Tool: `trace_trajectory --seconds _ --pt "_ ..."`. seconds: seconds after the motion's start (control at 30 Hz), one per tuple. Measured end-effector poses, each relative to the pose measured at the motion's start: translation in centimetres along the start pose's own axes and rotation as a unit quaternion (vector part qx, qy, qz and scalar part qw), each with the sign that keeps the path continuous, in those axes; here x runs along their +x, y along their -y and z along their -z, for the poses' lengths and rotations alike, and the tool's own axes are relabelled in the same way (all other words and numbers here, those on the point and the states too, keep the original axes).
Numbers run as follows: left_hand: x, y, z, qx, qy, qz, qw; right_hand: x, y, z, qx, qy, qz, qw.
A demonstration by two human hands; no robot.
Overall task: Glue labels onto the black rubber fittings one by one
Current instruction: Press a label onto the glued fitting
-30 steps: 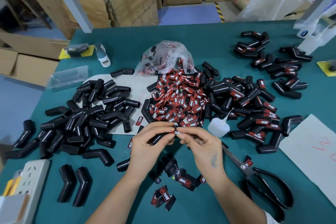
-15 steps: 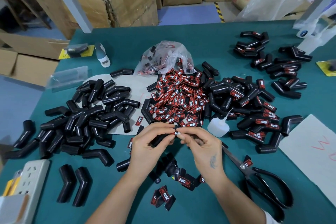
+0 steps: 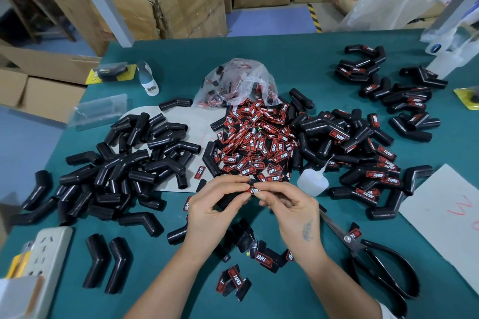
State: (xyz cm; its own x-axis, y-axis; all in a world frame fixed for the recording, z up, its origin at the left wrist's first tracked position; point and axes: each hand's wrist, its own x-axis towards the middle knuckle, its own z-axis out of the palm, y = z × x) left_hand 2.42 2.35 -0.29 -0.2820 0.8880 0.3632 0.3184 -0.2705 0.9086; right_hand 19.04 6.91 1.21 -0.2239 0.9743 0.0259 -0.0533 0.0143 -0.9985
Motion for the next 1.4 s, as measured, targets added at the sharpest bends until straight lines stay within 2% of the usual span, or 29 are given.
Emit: trace_trajectory --seconds 0.4,0.77,0.93,1.4 --pt "0.1 0.0 0.1 0.000 0.006 -0.010 1.000 0.1 -0.6 0.1 -0.038 0.033 0.034 0.998" --pt "0.2 0.4 0.3 -0.021 0.022 -0.007 1.000 0.1 -0.2 0.0 -0.005 0.015 -0.007 1.000" --pt "0.4 0.4 0.5 -0.067 0.027 0.020 0.997 0.1 0.0 0.1 -0.002 0.015 -0.020 1.000" --pt "0.2 0.3 0.4 -0.094 0.030 0.083 0.992 0.3 0.4 -0.1 0.039 0.022 -0.065 0.997"
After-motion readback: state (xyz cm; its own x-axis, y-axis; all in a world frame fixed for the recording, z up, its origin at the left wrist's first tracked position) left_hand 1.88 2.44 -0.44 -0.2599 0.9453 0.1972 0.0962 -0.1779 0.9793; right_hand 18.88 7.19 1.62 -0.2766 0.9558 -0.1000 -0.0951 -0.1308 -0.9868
